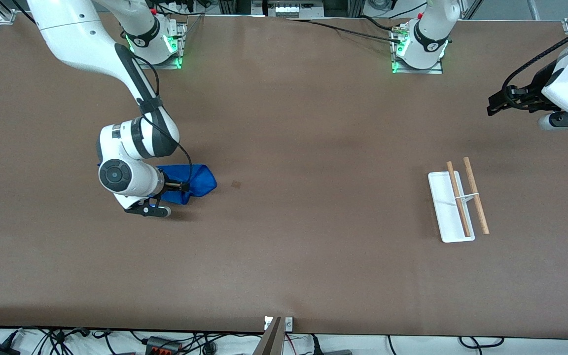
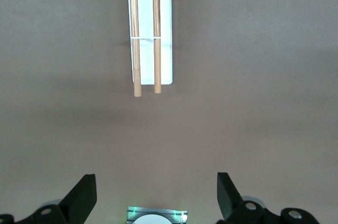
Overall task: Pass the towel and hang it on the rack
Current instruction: 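Close the right gripper on the blue towel's corner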
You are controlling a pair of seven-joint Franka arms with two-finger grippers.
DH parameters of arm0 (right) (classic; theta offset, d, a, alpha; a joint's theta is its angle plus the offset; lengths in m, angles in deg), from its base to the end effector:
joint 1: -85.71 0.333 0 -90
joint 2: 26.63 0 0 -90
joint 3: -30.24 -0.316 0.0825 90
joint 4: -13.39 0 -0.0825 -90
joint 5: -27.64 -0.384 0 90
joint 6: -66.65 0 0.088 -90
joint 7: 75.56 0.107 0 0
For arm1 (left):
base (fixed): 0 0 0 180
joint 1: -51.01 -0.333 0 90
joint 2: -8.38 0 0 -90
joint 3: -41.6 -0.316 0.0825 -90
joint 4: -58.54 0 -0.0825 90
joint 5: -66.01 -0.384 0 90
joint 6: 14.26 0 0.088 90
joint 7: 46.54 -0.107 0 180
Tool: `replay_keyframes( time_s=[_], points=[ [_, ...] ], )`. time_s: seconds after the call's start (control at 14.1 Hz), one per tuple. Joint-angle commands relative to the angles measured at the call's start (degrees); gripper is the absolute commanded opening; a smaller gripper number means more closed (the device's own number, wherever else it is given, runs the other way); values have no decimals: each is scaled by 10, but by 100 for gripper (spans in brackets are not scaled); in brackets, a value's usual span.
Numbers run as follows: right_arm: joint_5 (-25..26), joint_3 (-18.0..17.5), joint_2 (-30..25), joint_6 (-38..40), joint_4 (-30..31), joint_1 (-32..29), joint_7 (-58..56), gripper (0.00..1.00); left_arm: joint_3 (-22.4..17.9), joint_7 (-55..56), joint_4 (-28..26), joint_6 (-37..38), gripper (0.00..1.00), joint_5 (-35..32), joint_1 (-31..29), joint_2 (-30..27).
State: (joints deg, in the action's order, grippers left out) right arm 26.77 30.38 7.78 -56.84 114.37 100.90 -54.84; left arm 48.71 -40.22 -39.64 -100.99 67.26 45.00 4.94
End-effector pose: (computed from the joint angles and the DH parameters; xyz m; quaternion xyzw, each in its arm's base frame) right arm 0.6170 0.1666 0.2088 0.9931 -0.0539 -0.1002 0.0269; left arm 0.5251 -0.0143 0.5854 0.9965 0.0459 -0.0704 0.0027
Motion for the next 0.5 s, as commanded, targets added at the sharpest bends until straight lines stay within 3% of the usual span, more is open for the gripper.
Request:
replay_keyframes(
  time_s=[0.0, 0.14, 0.43],
  points=[
    [-6, 0, 17, -6, -21, 4, -7, 83, 0, -11, 18, 8, 100, 14, -5, 6],
    [-3, 0, 22, -13, -23, 11, -8, 77, 0, -11, 18, 8, 100, 15, -5, 6],
    [0, 0, 28, -15, -24, 12, -37, 53, 0, -11, 17, 7, 100, 15, -5, 6]
  ],
)
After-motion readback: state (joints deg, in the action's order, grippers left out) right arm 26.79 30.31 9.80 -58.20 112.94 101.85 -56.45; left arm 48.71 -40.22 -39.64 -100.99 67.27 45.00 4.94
